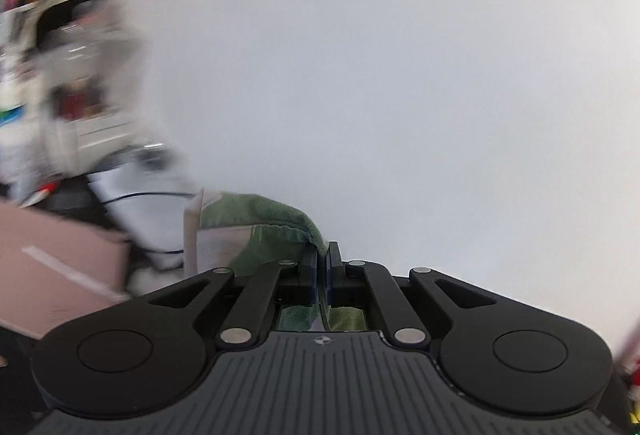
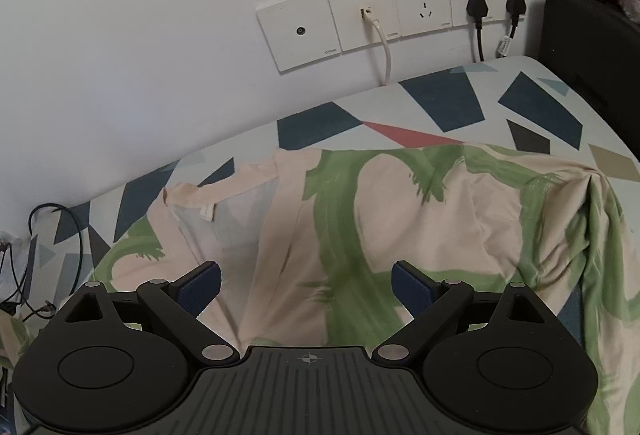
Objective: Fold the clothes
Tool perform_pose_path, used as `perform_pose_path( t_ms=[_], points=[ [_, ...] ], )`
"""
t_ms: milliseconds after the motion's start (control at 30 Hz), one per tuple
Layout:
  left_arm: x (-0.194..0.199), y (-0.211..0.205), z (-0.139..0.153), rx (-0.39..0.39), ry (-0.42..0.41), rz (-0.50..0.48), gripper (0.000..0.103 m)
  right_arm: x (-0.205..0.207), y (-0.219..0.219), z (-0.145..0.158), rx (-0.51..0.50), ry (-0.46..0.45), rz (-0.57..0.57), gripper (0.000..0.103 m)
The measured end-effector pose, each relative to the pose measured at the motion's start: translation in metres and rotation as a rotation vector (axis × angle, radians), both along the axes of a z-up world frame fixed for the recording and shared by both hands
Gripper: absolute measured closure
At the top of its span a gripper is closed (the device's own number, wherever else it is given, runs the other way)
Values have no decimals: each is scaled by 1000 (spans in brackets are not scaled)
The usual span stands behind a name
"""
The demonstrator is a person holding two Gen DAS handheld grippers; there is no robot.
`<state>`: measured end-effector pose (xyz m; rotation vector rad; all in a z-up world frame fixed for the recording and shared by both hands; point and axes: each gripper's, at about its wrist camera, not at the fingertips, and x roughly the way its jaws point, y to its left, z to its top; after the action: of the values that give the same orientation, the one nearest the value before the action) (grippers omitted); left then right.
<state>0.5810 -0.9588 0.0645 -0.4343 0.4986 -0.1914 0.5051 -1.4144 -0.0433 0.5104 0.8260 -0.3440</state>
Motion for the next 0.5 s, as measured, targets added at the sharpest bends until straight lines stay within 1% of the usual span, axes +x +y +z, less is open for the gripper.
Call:
perform_pose_path(
  t_ms=[100,200,233,300,367,400,467,500],
  points=[
    [2,-64,9,-7,-14,-137,99,-13,-19,-4,7,-7,-17,12],
    [0,-139,-5,-13,26,-298,99,-35,-45,-9,13,-10,-68,12],
    [-2,-164,-15,0,37,-355,99,-42,-55,-11,17,-6,-90,12],
    [-1,-212,-42,18,89,-459,98,-58,-72,-18,27,12,-132,12],
    [0,-251,-74,36,178,-522,98,-74,-86,-23,33,23,-169,12],
    [0,-267,-89,63,213,-534,98,-82,-91,-24,35,27,-183,12],
    [3,-295,-120,125,289,-566,91,-92,-97,-28,38,34,-201,12],
    [6,-305,-134,152,338,-581,84,-97,-99,-29,39,38,-209,12]
  ],
)
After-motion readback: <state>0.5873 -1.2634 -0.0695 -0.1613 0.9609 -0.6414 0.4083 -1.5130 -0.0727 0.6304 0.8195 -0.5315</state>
